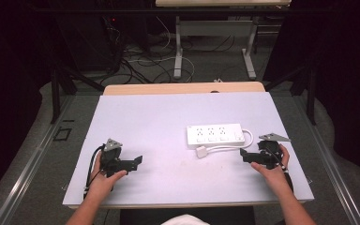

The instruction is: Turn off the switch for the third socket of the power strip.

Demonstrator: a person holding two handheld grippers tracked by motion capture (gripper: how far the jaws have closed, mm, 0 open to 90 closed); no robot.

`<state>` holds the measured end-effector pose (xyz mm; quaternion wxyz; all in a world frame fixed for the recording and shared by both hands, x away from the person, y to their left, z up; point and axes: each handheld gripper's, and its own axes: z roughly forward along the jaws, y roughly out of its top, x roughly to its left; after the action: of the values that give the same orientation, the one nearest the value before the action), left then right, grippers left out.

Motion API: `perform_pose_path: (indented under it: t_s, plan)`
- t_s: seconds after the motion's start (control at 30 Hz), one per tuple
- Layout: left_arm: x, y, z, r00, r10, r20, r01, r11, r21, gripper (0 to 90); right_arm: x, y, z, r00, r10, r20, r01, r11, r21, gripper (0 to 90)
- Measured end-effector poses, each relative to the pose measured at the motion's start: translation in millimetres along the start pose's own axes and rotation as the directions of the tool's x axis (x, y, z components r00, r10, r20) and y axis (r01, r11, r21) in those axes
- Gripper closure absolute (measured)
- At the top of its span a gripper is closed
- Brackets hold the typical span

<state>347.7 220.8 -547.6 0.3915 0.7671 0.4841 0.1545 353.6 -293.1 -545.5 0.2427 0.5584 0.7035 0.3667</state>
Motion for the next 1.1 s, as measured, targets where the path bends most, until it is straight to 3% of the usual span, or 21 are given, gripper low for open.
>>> perform_pose_path:
  t_s: [0.4, 0.77, 0.97, 1.1]
  plan:
    - [-3.9, 0.1, -2.4, 0.9996, -0.005, -0.028, 0.004, 0.9992, -0.04, 0.9, 10.3, 2.0, -7.7, 0.9997, -0.025, -0.002, 0.025, 1.0, -0.018, 0.0]
    - [-3.7, -0.3, -4.3, 0.9992, 0.01, -0.038, -0.011, 0.9996, -0.025, 1.8, 17.6, 8.1, -13.0, 0.9989, -0.046, -0.01, 0.045, 0.998, -0.035, 0.0]
    - [-4.5, -0.4, -3.7, 0.999, -0.013, -0.042, 0.012, 0.9996, -0.027, 1.9, 20.5, 12.1, -14.5, 0.9985, -0.052, -0.019, 0.051, 0.998, -0.032, 0.0]
    - [-4.8, -0.5, -4.0, 0.9993, -0.004, -0.038, 0.003, 0.9996, -0.026, 1.9, 24.3, 15.3, -15.3, 0.9976, -0.067, -0.019, 0.066, 0.997, -0.031, 0.0]
